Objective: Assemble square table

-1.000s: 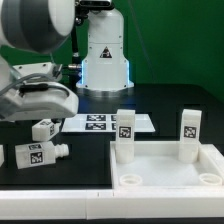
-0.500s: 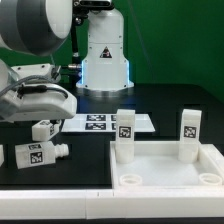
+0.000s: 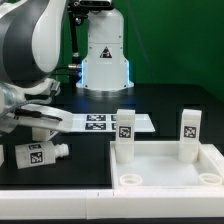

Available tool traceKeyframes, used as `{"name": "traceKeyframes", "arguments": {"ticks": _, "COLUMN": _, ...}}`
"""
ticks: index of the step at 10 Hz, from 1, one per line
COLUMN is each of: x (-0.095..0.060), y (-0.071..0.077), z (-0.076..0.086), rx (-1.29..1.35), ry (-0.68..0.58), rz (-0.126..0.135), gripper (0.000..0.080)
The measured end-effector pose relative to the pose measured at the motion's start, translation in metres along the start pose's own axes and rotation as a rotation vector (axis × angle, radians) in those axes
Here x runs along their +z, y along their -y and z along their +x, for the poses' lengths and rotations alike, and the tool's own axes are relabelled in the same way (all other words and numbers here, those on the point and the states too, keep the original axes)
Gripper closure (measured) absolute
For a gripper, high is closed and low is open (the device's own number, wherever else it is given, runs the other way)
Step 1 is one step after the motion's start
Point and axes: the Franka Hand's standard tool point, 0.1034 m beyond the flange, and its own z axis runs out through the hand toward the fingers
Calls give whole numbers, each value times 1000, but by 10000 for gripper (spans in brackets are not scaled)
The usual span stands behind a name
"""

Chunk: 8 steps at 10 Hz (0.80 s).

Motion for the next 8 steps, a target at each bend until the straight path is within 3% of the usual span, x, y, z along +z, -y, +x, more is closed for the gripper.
{"name": "traceKeyframes", "arguments": {"ticks": 1, "x": 1, "y": 0, "z": 0, "rx": 0, "ry": 3, "rz": -1, "gripper": 150}}
{"name": "traceKeyframes", "arguments": {"ticks": 3, "x": 23, "y": 1, "z": 8, "rx": 4, "ry": -6, "rz": -12, "gripper": 150}}
{"name": "traceKeyframes", "arguments": {"ticks": 7, "x": 27, "y": 0, "z": 10, "rx": 5, "ry": -9, "rz": -15, "gripper": 187}}
{"name": "traceKeyframes", "arguments": {"ticks": 8, "x": 27, "y": 0, "z": 10, "rx": 5, "ry": -8, "rz": -15, "gripper": 416}}
